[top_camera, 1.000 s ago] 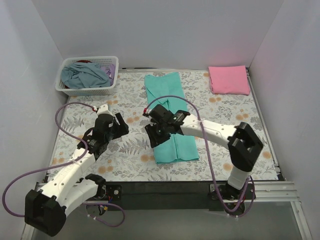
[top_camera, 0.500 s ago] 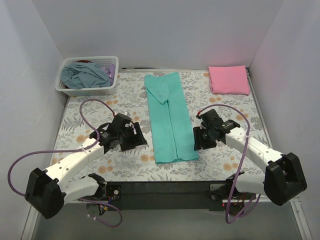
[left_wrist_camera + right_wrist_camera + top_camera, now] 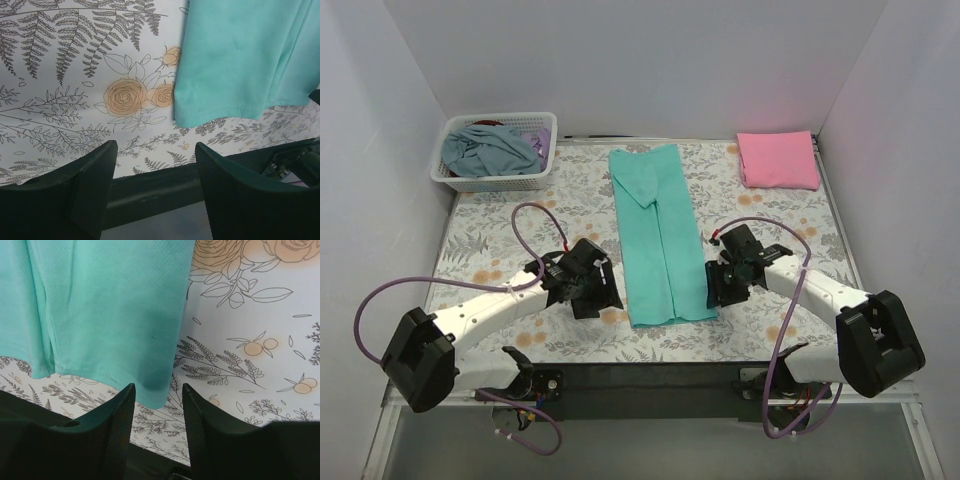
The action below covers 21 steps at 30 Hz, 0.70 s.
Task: Fold and stack the t-shirts
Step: Fold the tshirt
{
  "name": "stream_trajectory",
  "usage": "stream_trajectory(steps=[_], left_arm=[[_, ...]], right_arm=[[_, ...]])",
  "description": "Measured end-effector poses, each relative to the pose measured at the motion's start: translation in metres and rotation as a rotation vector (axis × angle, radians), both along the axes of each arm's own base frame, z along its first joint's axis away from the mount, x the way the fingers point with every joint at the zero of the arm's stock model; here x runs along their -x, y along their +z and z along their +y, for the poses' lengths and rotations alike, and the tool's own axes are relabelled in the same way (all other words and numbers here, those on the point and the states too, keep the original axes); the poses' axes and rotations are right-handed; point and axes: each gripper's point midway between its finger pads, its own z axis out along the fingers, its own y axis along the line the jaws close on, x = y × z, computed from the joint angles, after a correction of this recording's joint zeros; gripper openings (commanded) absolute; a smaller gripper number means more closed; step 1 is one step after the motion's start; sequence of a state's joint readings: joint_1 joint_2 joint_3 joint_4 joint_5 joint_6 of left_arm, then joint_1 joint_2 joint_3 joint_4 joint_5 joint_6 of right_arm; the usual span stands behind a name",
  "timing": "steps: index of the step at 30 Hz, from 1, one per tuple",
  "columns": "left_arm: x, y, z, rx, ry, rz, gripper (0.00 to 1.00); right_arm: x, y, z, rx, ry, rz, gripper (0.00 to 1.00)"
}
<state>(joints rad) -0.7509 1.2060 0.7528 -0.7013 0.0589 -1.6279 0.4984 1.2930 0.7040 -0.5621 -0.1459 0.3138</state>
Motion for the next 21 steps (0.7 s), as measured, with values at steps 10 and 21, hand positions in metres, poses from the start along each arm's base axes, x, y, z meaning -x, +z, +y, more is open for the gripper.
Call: stream_trajectory(steps=[10,21], left_arm=[[0.003,-0.013,-0.008,-0.058,-0.013,0.039,0.58],[0.008,-0.024,-0.017,-0.116,-0.048,0.088,0.52]], right_arm=[[0.011,-0.019,0.000,-0.002,0.004,0.056,0.38],[0.016,-0.023,0.006,-0.047,-0.004,0.073,0.01]])
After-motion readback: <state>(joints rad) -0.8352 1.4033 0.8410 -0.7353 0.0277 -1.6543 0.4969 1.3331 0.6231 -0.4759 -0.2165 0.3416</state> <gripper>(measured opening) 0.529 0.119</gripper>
